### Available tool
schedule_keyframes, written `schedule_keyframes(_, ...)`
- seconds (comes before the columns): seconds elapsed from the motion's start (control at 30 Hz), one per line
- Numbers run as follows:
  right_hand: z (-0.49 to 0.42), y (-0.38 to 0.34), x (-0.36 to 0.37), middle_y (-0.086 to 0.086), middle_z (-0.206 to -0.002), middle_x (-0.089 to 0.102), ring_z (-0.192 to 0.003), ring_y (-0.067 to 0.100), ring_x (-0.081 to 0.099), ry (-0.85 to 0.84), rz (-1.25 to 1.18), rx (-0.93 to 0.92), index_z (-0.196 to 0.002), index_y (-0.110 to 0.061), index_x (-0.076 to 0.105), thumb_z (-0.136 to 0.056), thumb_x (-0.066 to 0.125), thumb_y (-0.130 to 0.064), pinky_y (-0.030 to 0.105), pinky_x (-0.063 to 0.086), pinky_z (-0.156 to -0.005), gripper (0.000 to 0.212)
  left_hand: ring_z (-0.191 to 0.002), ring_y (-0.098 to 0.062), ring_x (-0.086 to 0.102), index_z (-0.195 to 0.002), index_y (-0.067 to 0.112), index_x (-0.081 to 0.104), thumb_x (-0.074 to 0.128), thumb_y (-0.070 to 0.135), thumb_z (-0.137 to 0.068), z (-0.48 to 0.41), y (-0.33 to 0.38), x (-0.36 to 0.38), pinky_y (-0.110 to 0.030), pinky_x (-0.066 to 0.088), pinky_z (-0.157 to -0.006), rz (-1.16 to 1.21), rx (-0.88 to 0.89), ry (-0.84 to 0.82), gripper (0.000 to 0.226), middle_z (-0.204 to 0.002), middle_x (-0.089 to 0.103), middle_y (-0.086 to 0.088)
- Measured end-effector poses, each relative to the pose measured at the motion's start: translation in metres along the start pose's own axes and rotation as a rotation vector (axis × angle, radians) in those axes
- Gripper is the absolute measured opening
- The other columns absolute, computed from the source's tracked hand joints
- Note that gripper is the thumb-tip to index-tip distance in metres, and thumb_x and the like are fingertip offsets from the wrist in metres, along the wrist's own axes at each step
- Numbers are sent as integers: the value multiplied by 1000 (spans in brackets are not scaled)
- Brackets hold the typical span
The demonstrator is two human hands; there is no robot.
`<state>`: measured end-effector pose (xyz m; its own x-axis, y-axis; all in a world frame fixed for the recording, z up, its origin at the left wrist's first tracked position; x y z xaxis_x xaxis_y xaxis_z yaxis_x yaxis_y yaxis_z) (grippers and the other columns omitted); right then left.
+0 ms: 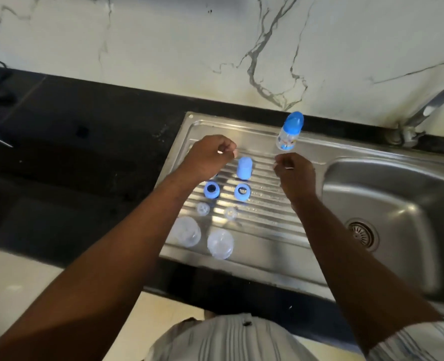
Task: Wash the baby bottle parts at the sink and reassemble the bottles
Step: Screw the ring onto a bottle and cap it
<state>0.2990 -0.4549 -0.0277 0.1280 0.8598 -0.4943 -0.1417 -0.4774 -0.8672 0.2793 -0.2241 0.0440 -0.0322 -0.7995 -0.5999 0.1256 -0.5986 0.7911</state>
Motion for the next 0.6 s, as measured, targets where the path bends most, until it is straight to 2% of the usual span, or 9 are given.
schedule_keyframes(0.1, 34, -11, 24, -9, -89, 73, -81, 10, 65, -173, 171, -169, -91, -20, 75, -82, 68, -13, 13, 46, -74, 14, -99, -19, 67, -101, 12, 73, 68, 17, -91, 16, -3, -3, -41, 55, -92, -10, 7, -20, 13, -100, 70, 1)
schedule_keyframes(0.13, 44, -13, 33, -10, -90, 73, -81, 7, 64, -233, 225, -210, -91, -19, 76, -82, 68, -11, 10, 42, -71, 14, -98, -21, 67, -100, 11, 73, 67, 15, -90, 20, -4, -3, -42, 55, -92, -14, 15, -23, 12, -99, 70, 1)
schedule_keyframes(0.23, 67, -15, 54, -7, -96, 74, -87, 9, 65, -392, 242, -231, -93, -19, 76, -81, 71, -8, 22, 47, -82, 17, -97, -21, 68, -104, 12, 73, 67, 16, -91, 28, -12, 0, -43, 54, -94, -27, 10, -45, 15, -99, 71, 1)
schedule_keyframes(0.33, 83, -15, 70, -5, -95, 68, -87, 10, 62, -540, 289, -246, -99, -19, 75, -76, 77, -9, 20, 45, -79, 25, -97, -23, 68, -105, 12, 72, 66, 15, -91, 31, -21, -1, -45, 54, -94, -44, 5, -61, 16, -102, 71, -2)
schedule_keyframes(0.4, 90, -13, 77, -1, -97, 67, -88, 13, 61, -606, 368, -275, -102, -19, 74, -76, 79, -13, 23, 46, -79, 27, -98, -25, 68, -105, 11, 73, 66, 15, -92, 31, -24, -1, -47, 54, -94, -54, 4, -75, 16, -104, 71, -4)
schedule_keyframes(0.5, 95, -8, 84, 2, -103, 69, -95, 19, 63, -592, 490, -346, -99, -18, 74, -79, 71, -7, 31, 49, -84, 23, -100, -23, 68, -112, 11, 71, 64, 14, -95, 34, -28, -2, -41, 56, -93, -51, -14, -112, 19, -103, 69, 0)
schedule_keyframes(0.6, 90, -11, 76, -3, -98, 70, -92, 16, 64, -458, 465, -302, -94, -16, 76, -83, 64, -3, 18, 43, -79, 21, -100, -20, 68, -118, 10, 69, 62, 9, -96, 35, -31, -3, -34, 55, -88, -51, -13, -136, 23, -99, 66, 3)
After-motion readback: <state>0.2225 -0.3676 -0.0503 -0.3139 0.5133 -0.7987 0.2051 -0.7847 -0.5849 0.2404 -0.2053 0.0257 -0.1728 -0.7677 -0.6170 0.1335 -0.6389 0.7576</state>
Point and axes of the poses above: each hand's wrist, its own z-axis away from the middle knuckle, its own x-axis out of the palm, y = z × x, the point moved 5 cm from there along -z, towards the middle knuckle
